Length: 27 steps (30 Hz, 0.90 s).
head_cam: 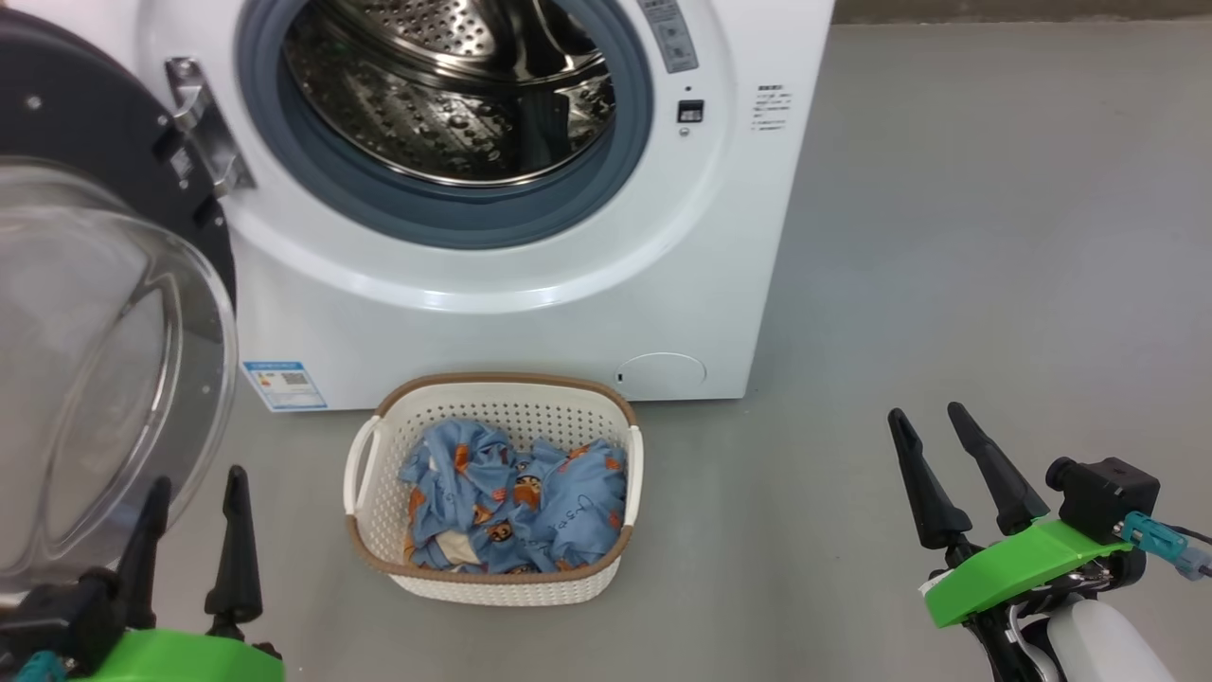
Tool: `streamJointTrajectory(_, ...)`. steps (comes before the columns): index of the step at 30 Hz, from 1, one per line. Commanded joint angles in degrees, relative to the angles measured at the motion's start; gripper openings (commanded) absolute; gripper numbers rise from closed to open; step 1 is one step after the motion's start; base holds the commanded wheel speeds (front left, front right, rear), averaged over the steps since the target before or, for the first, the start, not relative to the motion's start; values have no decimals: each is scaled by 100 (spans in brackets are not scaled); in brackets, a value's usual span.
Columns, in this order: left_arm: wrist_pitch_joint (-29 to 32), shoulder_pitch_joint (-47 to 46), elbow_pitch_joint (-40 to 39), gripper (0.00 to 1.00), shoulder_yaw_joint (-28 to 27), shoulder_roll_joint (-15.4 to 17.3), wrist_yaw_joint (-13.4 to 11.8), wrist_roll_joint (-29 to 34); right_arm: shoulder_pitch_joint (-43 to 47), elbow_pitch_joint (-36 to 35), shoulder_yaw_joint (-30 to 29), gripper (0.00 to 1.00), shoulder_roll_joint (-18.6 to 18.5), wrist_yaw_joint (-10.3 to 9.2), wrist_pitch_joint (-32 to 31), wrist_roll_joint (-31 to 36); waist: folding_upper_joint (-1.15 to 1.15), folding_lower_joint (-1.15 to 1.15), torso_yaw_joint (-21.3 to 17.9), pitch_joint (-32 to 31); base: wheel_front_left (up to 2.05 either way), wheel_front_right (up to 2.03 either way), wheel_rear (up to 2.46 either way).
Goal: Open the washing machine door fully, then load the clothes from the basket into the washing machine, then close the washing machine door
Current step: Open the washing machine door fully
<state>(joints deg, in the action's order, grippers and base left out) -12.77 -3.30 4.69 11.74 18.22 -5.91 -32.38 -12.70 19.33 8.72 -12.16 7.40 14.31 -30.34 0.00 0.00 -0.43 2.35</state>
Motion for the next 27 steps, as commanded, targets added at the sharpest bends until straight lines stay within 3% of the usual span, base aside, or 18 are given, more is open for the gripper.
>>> streamJointTrajectory(1,-77,-69,-157,100,-208,119,-60,23,-8,-133,143,100,-68,9,69,53,0,0,-126,-29,0,0,0)
streamJointTrajectory(13,-194,159,-229,100,-190,-41,10,171,-26,-268,164,100,-169,9,69,44,0,0,-372,-84,0,0,0)
streamJointTrajectory(27,-221,166,-188,100,-379,-222,148,410,-11,-304,43,100,-259,9,69,160,0,0,-284,-82,0,0,0)
